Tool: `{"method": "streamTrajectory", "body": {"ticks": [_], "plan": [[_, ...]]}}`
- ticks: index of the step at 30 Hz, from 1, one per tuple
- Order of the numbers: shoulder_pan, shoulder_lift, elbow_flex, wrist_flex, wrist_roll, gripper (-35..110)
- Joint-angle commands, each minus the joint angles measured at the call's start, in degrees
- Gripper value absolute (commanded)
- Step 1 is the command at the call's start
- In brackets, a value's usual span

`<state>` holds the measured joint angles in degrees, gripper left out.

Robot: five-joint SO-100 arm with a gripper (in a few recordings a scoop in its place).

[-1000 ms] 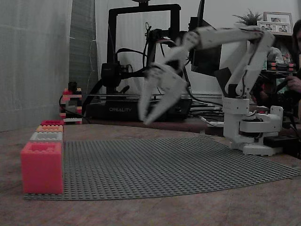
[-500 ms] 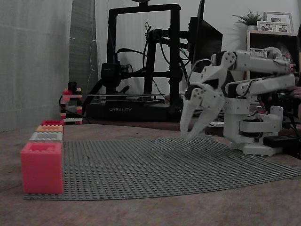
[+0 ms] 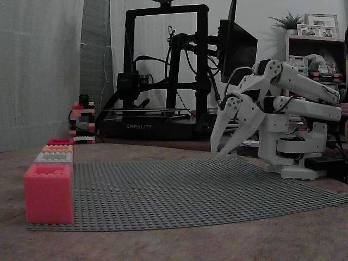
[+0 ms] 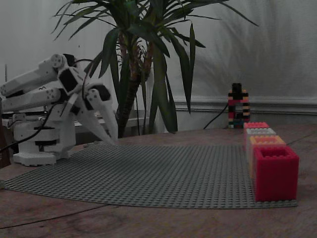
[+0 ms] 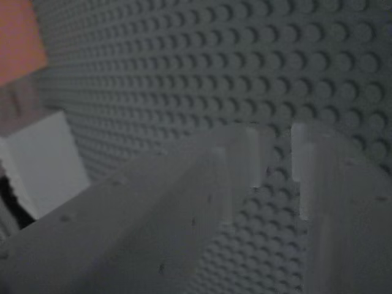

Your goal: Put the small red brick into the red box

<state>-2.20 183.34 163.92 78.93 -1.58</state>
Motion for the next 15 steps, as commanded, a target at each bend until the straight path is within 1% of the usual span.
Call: {"method": "streamTrajectory", "body": {"ticks": [1,15], "plan": [[-0.8,1.1,-0.4,1.8,-0.1,1],[-0.8,1.1,-0.4,1.8,-0.1,0]]}}
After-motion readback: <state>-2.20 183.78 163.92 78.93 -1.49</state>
